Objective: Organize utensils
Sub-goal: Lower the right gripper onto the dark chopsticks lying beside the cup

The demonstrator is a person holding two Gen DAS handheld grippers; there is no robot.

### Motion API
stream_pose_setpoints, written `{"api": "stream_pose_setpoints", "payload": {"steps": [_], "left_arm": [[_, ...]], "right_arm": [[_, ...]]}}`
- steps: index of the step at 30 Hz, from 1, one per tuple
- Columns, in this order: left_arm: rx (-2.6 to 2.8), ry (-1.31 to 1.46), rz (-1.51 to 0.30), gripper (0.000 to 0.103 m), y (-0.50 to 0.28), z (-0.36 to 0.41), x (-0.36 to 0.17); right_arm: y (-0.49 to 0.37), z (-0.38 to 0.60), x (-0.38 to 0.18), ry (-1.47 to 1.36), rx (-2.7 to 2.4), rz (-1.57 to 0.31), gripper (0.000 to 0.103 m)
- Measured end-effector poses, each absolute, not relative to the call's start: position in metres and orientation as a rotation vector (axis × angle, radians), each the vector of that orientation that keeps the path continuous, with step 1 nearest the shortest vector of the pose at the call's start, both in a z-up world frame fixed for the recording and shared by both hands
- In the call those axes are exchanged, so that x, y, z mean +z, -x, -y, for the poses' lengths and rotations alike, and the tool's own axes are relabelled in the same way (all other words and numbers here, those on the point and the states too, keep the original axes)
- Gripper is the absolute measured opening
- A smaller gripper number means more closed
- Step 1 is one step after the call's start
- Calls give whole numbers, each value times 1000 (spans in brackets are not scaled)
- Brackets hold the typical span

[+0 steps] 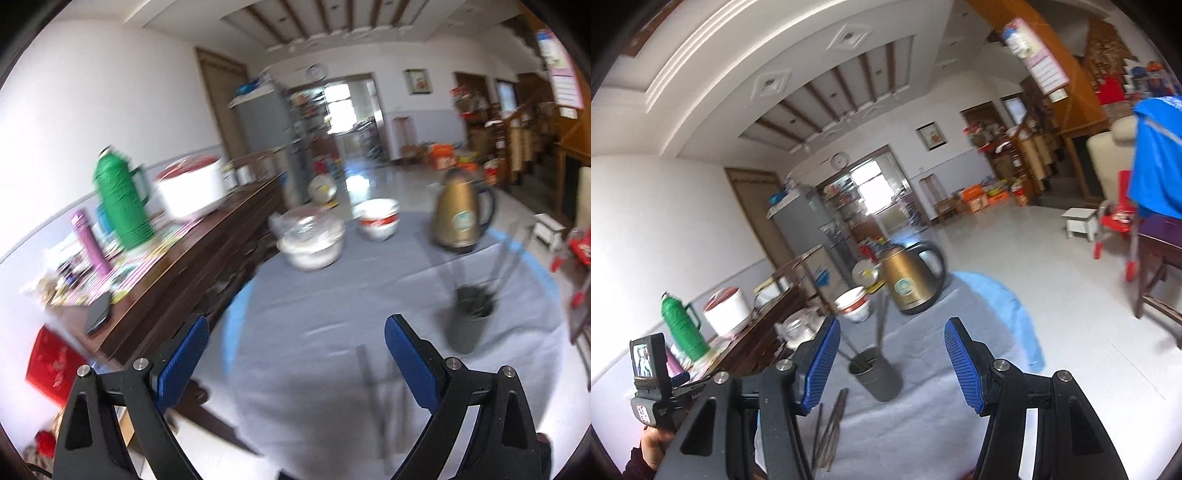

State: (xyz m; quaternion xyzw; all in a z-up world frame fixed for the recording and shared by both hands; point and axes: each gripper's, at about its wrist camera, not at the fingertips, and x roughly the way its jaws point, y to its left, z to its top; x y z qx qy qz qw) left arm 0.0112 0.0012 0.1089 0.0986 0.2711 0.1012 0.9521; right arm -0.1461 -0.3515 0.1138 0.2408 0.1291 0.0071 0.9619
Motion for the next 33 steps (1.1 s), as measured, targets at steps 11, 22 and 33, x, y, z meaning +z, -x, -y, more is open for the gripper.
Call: {"api": "stream_pose_setpoints", "payload": {"steps": [11,22,33], "left_arm": [[248,-75,-656,96,-39,-110,62],[22,-43,-800,96,-79,-129,-14],[-39,-47,-893,96,-74,-145,-52]], "right_arm": [[63,230,86,-366,158,-429,63],[-33,141,28,-245,168,-736,37],[-135,108,-59,-143,113,-987,28]]}}
